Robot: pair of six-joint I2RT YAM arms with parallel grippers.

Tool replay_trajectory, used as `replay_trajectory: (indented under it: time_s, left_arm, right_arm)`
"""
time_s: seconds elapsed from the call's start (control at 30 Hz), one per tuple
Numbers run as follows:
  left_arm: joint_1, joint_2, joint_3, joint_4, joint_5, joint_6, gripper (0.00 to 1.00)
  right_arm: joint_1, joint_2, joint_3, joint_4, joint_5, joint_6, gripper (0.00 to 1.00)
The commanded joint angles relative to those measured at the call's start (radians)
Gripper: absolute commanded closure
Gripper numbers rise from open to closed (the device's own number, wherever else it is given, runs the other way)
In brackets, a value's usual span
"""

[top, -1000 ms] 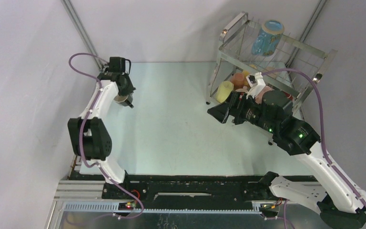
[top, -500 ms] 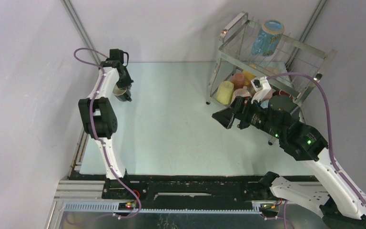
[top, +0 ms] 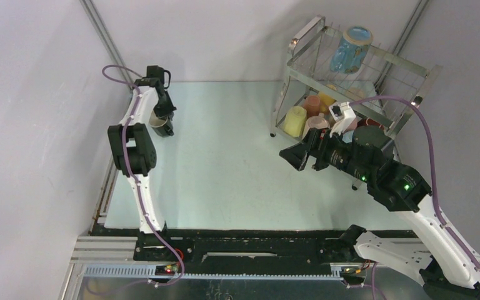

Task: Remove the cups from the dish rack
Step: Place the cup at the center of the board.

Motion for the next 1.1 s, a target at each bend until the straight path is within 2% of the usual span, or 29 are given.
replay_trajectory:
  time_s: [0.0,0.13,0.3,0.67,0.8,0.87,1.07]
  left_arm:
    - [0.004,-0.007,0.093,0.009,-0.024,0.017,0.84]
    - [0.005,-0.007,0.103,0.007,-0.024,0.019,0.75]
    - [0.005,-0.015,0.142,-0.006,-0.019,0.025,0.55]
    - [-0.024,-0.193,0.165,-0.014,-0.02,0.032,0.02]
    - [-0.046,-0.311,0.087,0.017,-0.007,0.026,0.0]
    - [-0.091,-0.379,0.028,0.038,-0.001,0.023,0.0]
    - [-0.191,-0.634,-0.206,0.128,0.03,0.016,0.0]
  right_arm:
    - [0.008,-0.001,0.018,-0.019,0.012,-0.041,0.0]
    - [0.008,0.004,0.029,-0.028,0.013,-0.046,0.0]
    - [0.008,0.004,0.035,-0.035,0.015,-0.049,0.0]
    - [0.01,0.004,0.074,-0.047,0.059,-0.045,0.0]
    - [0.011,0.029,0.121,-0.056,0.073,-0.04,0.0]
    - [0.011,0.038,0.145,-0.062,0.078,-0.04,0.0]
    - [0.012,0.092,0.27,-0.096,0.183,-0.078,0.0]
